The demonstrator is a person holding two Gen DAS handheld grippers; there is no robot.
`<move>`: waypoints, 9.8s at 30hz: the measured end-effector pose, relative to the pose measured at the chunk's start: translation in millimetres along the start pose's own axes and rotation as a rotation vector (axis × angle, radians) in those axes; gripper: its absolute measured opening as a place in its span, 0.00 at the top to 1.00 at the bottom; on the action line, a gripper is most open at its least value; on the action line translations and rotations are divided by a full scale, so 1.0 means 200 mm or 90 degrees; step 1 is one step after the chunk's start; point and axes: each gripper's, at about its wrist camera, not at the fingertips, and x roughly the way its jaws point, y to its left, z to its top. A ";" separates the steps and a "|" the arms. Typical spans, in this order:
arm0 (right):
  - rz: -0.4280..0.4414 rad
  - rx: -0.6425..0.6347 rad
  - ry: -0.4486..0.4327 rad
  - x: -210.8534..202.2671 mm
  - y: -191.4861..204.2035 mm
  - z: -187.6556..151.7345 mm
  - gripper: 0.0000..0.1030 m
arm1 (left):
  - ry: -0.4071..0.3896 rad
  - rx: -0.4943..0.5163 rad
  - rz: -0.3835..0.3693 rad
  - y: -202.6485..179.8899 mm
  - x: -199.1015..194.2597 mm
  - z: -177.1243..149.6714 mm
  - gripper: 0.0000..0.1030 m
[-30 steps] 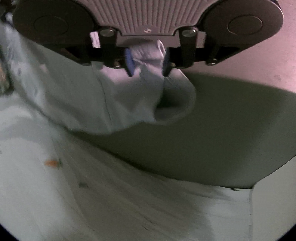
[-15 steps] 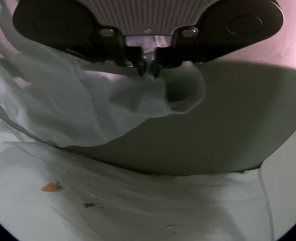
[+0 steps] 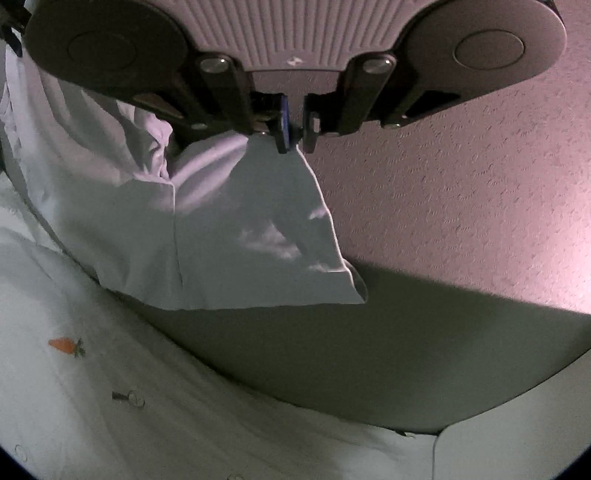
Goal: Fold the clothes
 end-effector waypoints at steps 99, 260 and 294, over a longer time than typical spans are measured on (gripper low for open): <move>-0.151 0.204 -0.027 0.19 -1.14 0.39 0.46 | -0.079 0.258 0.129 -1.28 0.43 -0.13 0.17; 0.172 0.164 0.152 -0.58 0.77 -0.27 0.50 | 0.073 0.041 -0.116 -0.29 -0.50 -0.84 0.12; 0.116 0.052 0.125 -0.99 1.17 -0.40 0.50 | 0.132 0.043 -0.248 -0.14 -0.41 -0.74 0.11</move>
